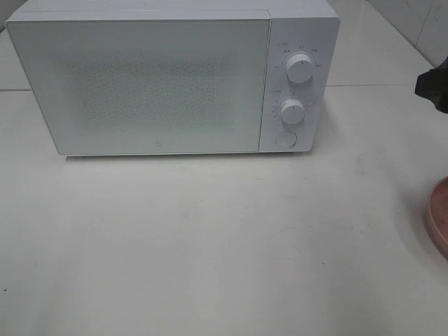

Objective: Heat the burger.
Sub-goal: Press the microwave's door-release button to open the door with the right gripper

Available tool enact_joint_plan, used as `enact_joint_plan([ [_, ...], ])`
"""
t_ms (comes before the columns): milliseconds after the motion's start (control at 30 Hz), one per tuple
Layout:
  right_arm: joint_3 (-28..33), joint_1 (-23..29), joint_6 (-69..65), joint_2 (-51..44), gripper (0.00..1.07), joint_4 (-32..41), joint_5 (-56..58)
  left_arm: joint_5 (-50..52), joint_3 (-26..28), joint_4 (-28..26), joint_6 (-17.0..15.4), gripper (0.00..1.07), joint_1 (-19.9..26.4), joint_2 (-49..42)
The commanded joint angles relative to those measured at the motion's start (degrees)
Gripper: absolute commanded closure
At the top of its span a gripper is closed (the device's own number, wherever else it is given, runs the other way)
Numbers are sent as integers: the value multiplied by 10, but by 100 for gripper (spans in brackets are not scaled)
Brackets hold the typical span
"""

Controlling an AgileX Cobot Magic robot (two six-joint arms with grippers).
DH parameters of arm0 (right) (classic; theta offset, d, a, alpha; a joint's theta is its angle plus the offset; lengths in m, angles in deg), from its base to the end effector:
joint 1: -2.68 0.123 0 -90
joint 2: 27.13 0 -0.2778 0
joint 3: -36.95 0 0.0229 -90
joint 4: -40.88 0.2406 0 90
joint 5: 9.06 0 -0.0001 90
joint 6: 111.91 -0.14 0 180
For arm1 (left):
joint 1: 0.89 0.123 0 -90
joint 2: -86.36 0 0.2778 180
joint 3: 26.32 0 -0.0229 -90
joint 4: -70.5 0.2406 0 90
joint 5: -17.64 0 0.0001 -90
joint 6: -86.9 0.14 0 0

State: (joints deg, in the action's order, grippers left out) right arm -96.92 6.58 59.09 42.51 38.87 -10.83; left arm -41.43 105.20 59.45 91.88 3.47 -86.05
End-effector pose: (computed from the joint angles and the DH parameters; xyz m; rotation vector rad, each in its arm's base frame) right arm 0.2572 0.0177 0.2424 0.0530 1.9911 0.1238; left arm 0.0386 -0.0202 0.2553 0.0168 1.9971 -0.1247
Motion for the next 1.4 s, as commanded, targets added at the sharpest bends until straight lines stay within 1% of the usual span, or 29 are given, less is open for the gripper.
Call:
enact_joint_plan([
  [33,20,-3,-4,27,32,-5,-83,4,-1,1,0,9,1,-13],
  [67,40,-3,-4,35,32,-5,-141,4,-1,1,0,9,1,-13],
  [167,52,-3,-3,38,32,-2,-170,4,-1,1,0,9,1,-13],
  [233,94,-3,6,53,32,32,-258,4,-1,1,0,9,1,-13],
  [400,129,-3,29,65,32,63,-327,4,-1,1,0,9,1,-13],
  [500,152,11,41,76,32,84,-368,4,-1,1,0,9,1,-13],
  [533,165,37,62,87,32,105,-402,4,-1,1,0,9,1,-13],
  [567,165,37,62,87,32,105,-402,4,-1,1,0,9,1,-13],
  [600,173,67,90,100,32,130,-430,4,-1,1,0,9,1,-13],
  [633,173,67,90,100,32,130,-430,4,-1,1,0,9,1,-13],
  [667,175,85,103,107,32,145,-440,4,-1,1,0,9,1,-13],
  [700,176,121,131,124,32,185,-451,4,-1,1,0,9,1,-13],
  [733,176,121,131,124,32,185,-451,4,-1,1,0,9,1,-13],
  [767,176,152,160,141,32,215,-470,4,-1,1,0,9,1,-13],
  [833,176,165,169,151,32,232,-480,4,-1,1,0,9,1,-13],
  [867,176,198,184,173,32,260,-508,4,-1,1,0,9,1,-13],
  [900,176,198,184,173,32,260,-508,4,-1,1,0,9,1,-13],
  [967,175,249,185,205,32,295,-549,4,-1,1,0,9,1,-13],
  [1000,175,249,185,205,32,295,-549,4,-1,1,0,9,1,-13],
  [1067,174,290,185,236,32,355,-598,4,-1,1,0,9,1,-13],
  [1100,174,290,185,236,32,355,-598,4,-1,1,0,9,1,-13],
  [1133,174,322,189,261,32,398,-634,4,-1,1,0,9,1,-13],
  [1167,174,337,194,272,32,421,-651,4,-1,1,0,9,1,-13],
  [1200,174,337,194,272,32,421,-651,4,-1,1,0,9,1,-13],
  [1233,174,364,201,292,32,454,-680,4,-1,1,0,9,1,-13],
  [1267,174,364,201,292,32,454,-680,4,-1,1,0,9,1,-13],
  [1333,161,399,211,317,32,499,-692,4,-1,1,0,9,1,-13],
  [1367,161,399,211,317,32,499,-692,4,-1,1,0,9,1,-13],
  [1400,149,416,227,332,32,513,-692,4,-1,1,0,9,1,-13],
])
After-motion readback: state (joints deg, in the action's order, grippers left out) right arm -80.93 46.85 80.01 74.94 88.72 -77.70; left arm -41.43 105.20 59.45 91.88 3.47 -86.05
